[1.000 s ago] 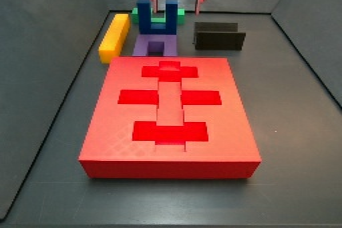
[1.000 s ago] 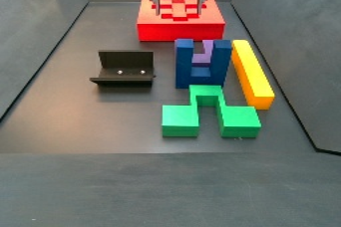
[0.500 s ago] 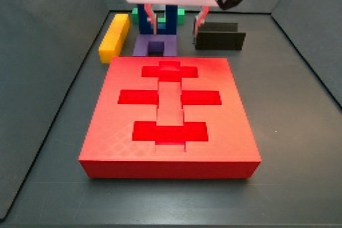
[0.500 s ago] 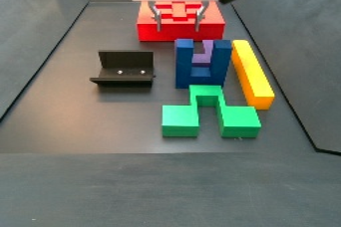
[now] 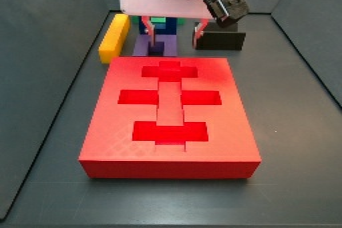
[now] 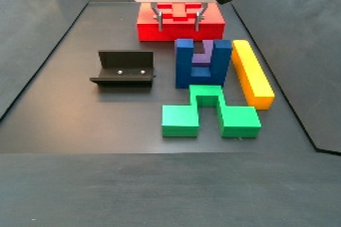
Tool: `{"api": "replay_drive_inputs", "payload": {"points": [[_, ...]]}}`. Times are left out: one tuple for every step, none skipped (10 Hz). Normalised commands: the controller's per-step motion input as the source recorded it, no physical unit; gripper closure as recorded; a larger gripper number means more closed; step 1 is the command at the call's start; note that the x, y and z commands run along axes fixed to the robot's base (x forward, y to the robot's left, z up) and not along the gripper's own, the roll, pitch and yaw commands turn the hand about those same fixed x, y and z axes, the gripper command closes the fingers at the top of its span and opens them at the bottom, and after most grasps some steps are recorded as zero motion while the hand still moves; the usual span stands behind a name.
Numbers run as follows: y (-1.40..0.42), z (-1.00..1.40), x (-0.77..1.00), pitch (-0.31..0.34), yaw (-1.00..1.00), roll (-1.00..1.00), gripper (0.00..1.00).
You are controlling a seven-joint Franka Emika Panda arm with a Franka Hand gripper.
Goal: Pick up the purple object. Move up. Place the purple object on the fixture. Regrasp the purple object. Move to above the board. Insert the purple object.
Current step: Pick up the purple object.
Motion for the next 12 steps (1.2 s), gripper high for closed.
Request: {"api": "replay_drive_inputs", "payload": {"points": [[0.00, -0.07, 0.07, 0.021, -0.01, 0.03, 0.00], [0.16, -0.03, 0.01, 0.023, -0.01, 0.00, 0.00], [0.21, -0.03, 0.00, 0.023, -0.01, 0.00, 0.00], [0.24, -0.01, 0.00, 0.020, -0.01, 0.00, 0.00], [0.15, -0.04, 0.00, 0.000, 0.00, 0.00, 0.00], [0.11, -0.13, 0.00, 0.000, 0.00, 0.01, 0.00], [0.06, -0.23, -0.05, 0.000, 0.00, 0.00, 0.00], [0.03, -0.34, 0.00, -0.006, 0.00, 0.00, 0.00], [0.01, -0.41, 0.00, -0.023, 0.00, 0.00, 0.00], [0.00, -0.27, 0.00, 0.000, 0.00, 0.00, 0.00], [0.01, -0.09, 0.03, 0.000, 0.00, 0.02, 0.00], [0.00, -0.05, 0.02, 0.000, 0.00, 0.03, 0.00]]}}
